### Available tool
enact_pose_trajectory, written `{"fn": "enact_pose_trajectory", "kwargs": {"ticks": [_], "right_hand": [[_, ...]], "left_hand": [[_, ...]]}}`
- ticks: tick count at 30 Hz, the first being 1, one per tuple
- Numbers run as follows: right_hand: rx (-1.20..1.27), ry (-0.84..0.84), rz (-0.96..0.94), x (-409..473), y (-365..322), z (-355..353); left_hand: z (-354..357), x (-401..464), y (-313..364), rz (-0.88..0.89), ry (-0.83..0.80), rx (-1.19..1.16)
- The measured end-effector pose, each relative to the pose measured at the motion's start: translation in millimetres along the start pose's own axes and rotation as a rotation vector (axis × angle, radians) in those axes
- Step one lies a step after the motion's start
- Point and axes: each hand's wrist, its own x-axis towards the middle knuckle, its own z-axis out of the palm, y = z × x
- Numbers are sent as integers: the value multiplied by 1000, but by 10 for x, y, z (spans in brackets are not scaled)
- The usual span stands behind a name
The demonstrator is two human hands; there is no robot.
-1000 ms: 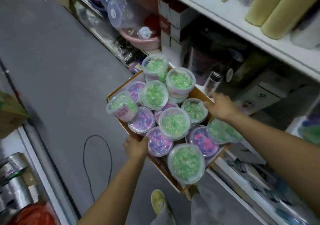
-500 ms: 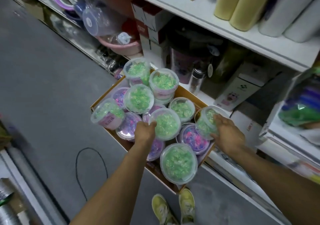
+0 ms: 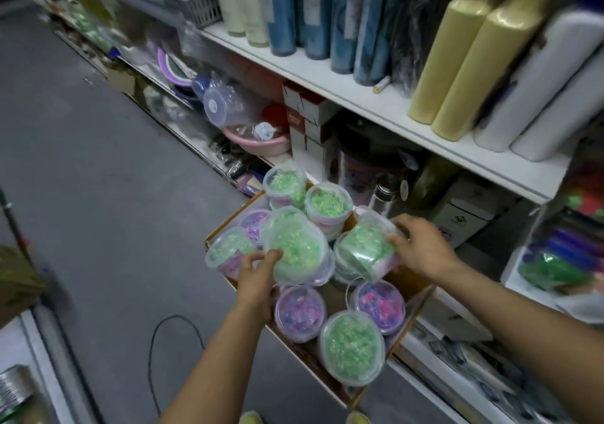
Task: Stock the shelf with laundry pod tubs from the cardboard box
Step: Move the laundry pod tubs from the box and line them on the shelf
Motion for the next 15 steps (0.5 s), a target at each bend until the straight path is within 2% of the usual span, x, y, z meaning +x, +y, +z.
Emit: {"fn": "enact_pose_trajectory", "kwargs": {"ticks": [4,8,15], "right_hand": [[106,22,-93,73,-565,-71],[103,107,-160,128,-1332,-82],[115,242,-195,9,-2653,-59]], "left_hand": [[-392,-70,521,-43,-130,-106],[-899,-67,1170,24,-171,-52],[-1927,-172,2377,181,-363,75]]}}
